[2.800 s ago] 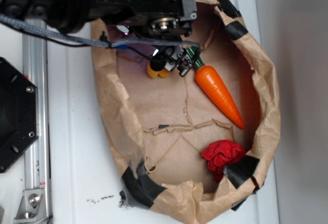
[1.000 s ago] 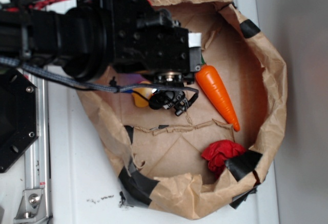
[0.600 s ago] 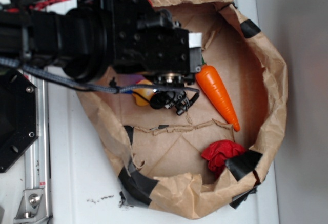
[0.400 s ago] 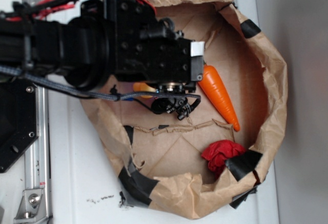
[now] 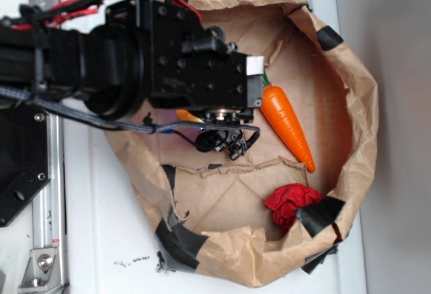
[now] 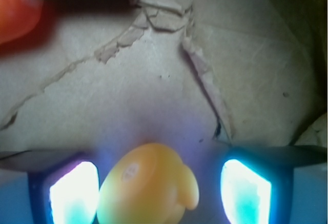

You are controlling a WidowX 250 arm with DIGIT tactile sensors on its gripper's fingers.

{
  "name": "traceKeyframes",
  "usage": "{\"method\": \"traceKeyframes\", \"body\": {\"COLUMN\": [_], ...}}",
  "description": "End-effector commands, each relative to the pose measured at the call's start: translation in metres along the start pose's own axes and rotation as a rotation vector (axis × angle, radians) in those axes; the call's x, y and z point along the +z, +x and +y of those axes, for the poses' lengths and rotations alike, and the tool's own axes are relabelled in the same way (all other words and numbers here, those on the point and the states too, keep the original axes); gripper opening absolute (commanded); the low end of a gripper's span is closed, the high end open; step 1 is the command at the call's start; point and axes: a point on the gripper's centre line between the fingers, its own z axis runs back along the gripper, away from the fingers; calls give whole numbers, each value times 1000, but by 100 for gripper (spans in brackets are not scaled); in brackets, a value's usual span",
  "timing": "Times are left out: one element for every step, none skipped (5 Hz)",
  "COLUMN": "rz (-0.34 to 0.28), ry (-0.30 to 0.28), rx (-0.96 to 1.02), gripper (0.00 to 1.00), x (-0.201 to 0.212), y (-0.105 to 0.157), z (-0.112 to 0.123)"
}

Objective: Grab the yellow duck.

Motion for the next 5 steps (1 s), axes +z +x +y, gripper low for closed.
{"method": "traceKeyframes", "body": {"rz": [-15, -14, -15, -25, -26], "ry": [-38, -28, -53, -54, -53], "rx": [-43, -44, -31, -22, -18], "gripper": [100, 100, 0, 0, 0], "x": [8, 4, 4, 6, 6], "y": [1, 4, 6, 7, 9], "z": [4, 4, 5, 7, 8]}}
